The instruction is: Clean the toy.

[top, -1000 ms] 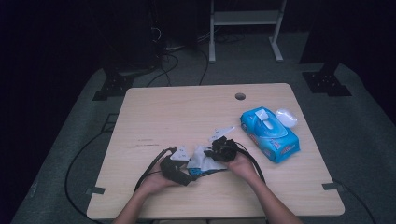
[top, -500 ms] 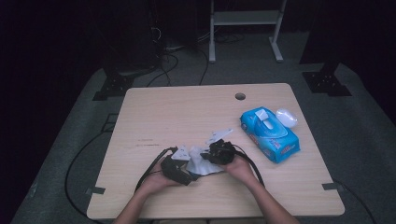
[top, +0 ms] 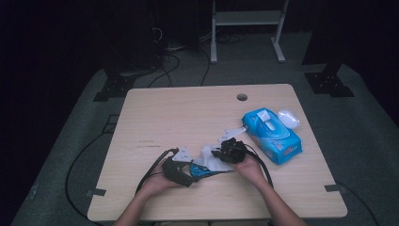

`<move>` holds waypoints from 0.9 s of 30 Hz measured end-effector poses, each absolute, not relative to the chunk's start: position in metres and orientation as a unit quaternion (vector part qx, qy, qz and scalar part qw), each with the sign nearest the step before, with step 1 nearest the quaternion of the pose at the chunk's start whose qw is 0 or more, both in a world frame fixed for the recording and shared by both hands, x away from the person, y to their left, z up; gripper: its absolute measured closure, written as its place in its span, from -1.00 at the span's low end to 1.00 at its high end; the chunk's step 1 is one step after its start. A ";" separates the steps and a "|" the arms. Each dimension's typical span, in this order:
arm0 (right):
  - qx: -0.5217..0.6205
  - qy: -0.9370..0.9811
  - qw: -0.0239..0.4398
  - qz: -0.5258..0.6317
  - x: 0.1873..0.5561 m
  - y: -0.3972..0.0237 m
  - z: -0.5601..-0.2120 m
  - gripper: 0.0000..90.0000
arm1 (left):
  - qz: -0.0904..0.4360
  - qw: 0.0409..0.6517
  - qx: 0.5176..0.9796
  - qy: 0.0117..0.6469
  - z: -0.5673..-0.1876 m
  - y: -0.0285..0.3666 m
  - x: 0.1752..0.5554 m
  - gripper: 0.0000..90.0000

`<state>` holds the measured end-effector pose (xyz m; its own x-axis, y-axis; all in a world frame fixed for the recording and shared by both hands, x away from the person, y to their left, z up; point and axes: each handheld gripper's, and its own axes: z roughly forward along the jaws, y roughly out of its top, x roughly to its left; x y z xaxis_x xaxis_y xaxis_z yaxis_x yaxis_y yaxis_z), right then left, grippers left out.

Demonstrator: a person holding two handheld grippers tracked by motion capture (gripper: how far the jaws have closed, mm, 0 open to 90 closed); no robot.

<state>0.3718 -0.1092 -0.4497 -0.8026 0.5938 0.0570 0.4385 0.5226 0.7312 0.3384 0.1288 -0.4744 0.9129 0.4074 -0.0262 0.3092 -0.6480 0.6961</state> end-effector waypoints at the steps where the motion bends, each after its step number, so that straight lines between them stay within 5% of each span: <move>1: 0.301 0.865 0.101 0.388 0.372 -0.112 -0.449 0.84 | 0.066 0.370 0.905 0.198 -0.474 0.129 0.338 -0.45; 19: 0.331 0.858 0.205 0.335 0.363 -0.155 -0.440 0.82 | 0.066 0.372 0.904 0.199 -0.475 0.128 0.338 -0.45; 27: 0.298 0.871 0.178 0.347 0.353 -0.137 -0.440 0.67 | 0.067 0.372 0.904 0.200 -0.475 0.128 0.338 -0.45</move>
<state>0.3533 -0.1368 -0.4400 -0.7596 0.6421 -0.1034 0.3950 0.5818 0.7109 0.3380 0.1283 -0.4748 0.9110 0.4114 -0.0281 0.3118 -0.6427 0.6997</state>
